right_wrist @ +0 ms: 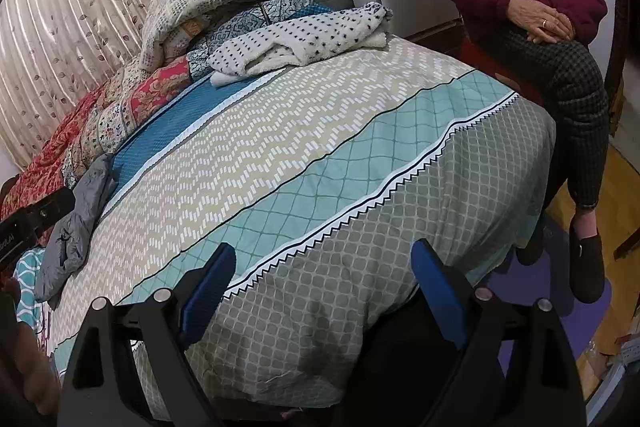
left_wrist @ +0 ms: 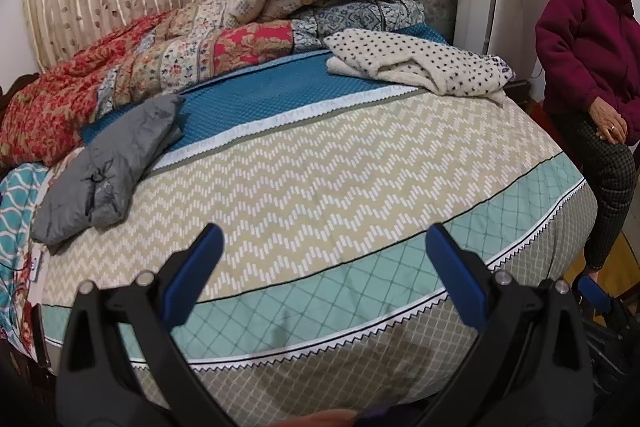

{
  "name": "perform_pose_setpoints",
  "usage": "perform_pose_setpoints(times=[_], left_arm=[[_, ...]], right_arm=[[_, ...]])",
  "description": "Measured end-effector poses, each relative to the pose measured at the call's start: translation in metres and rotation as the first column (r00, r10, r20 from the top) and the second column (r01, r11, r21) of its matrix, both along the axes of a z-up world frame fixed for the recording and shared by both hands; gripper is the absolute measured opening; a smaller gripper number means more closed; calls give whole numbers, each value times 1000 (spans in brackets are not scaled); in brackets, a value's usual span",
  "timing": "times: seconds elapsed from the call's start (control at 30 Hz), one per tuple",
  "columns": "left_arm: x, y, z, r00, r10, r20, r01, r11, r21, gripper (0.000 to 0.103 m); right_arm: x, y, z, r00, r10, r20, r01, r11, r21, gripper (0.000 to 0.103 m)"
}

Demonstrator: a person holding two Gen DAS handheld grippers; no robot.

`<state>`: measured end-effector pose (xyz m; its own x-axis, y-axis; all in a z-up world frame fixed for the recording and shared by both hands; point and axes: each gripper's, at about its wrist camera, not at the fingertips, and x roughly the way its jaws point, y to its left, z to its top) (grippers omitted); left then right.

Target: Fold large clothes

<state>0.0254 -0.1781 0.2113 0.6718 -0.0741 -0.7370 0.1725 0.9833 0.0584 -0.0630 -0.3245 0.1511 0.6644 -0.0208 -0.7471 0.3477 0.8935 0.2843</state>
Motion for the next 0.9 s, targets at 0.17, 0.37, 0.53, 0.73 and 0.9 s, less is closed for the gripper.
perform_pose_setpoints(times=[0.17, 0.37, 0.53, 0.73, 0.9], left_arm=[[1, 1, -1, 1000, -7, 2, 7, 1000, 6, 97], [0, 2, -2, 1000, -4, 6, 4, 1000, -4, 97], [4, 7, 1, 1000, 0, 10, 0, 1000, -15, 97], [7, 5, -7, 1000, 0, -6, 0, 1000, -24, 97], [9, -3, -7, 1000, -12, 5, 12, 1000, -24, 97]], right_arm=[[2, 2, 0, 1000, 13, -2, -13, 1000, 2, 81], [1, 6, 9, 999, 26, 36, -25, 999, -22, 81], [4, 6, 9, 999, 28, 30, -27, 999, -21, 81], [4, 0, -3, 1000, 9, -4, -9, 1000, 12, 81], [6, -6, -7, 1000, 5, -9, -4, 999, 35, 81]])
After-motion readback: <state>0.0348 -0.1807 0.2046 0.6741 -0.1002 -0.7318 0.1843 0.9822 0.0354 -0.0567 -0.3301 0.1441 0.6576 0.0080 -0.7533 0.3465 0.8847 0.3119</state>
